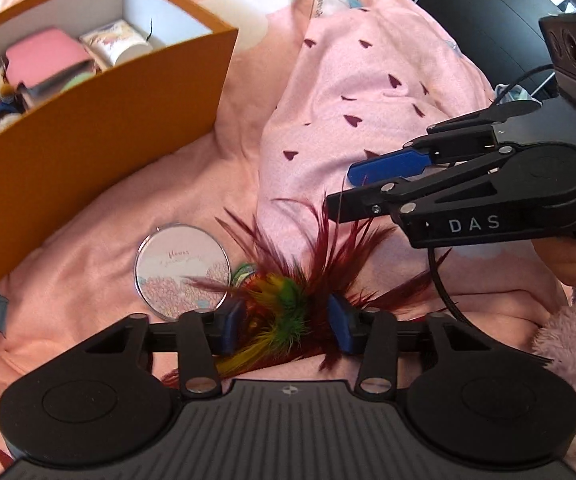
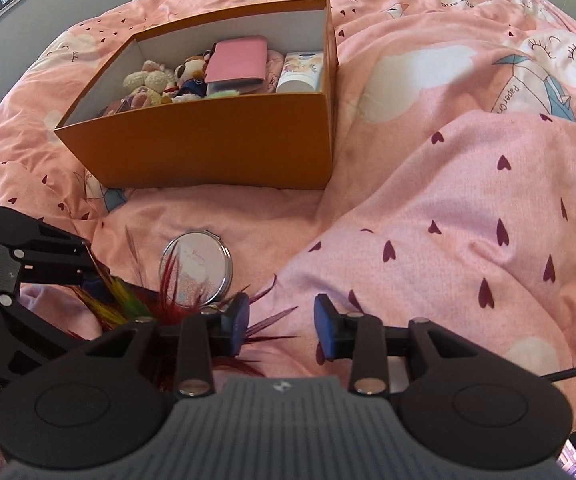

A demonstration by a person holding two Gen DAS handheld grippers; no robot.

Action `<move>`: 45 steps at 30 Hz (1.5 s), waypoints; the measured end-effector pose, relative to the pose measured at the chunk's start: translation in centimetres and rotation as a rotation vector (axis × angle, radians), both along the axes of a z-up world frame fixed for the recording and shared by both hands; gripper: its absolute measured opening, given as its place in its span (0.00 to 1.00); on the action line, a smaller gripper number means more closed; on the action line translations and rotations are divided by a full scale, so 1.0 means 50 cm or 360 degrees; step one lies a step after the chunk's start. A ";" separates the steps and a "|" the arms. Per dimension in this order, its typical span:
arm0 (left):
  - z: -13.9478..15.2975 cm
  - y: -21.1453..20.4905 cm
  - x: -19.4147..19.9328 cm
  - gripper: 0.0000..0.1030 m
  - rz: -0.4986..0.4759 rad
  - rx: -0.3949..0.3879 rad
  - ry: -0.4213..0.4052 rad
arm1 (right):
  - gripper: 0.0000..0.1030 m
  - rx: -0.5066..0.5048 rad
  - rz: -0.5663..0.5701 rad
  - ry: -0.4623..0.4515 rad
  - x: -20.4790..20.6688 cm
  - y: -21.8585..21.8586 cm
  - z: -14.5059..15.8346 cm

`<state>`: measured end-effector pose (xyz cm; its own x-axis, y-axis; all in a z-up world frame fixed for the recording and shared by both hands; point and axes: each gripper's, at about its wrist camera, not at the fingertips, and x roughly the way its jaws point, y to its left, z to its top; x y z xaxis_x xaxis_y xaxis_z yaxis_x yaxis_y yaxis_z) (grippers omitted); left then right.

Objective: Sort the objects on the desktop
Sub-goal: 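Grasp the red feather ornament with the left gripper while the right approaches the round mirror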

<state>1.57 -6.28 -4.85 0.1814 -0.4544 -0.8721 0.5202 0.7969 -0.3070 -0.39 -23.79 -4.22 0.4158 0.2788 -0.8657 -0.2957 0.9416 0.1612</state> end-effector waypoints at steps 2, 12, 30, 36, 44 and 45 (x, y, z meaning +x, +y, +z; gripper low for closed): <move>-0.003 -0.003 0.000 0.33 0.0006 0.0013 0.0003 | 0.37 0.0004 -0.0003 0.0006 0.000 -0.002 -0.003; 0.011 0.019 -0.008 0.01 0.0133 -0.0021 -0.0066 | 0.38 0.0004 0.0008 0.0014 0.001 0.004 -0.008; 0.100 0.191 0.008 0.01 0.0731 -0.0185 -0.0180 | 0.38 0.0038 0.0133 0.0061 0.032 0.046 -0.022; 0.070 0.245 0.018 0.01 0.0946 -0.0162 -0.0145 | 0.38 0.0076 0.0230 0.0171 0.066 0.097 -0.056; 0.037 0.279 0.015 0.01 0.1024 -0.0179 -0.0099 | 0.44 0.0142 0.0205 0.0324 0.114 0.148 -0.106; 0.036 0.280 0.015 0.01 0.1026 -0.0180 -0.0096 | 0.44 0.0145 0.0192 0.0347 0.117 0.152 -0.114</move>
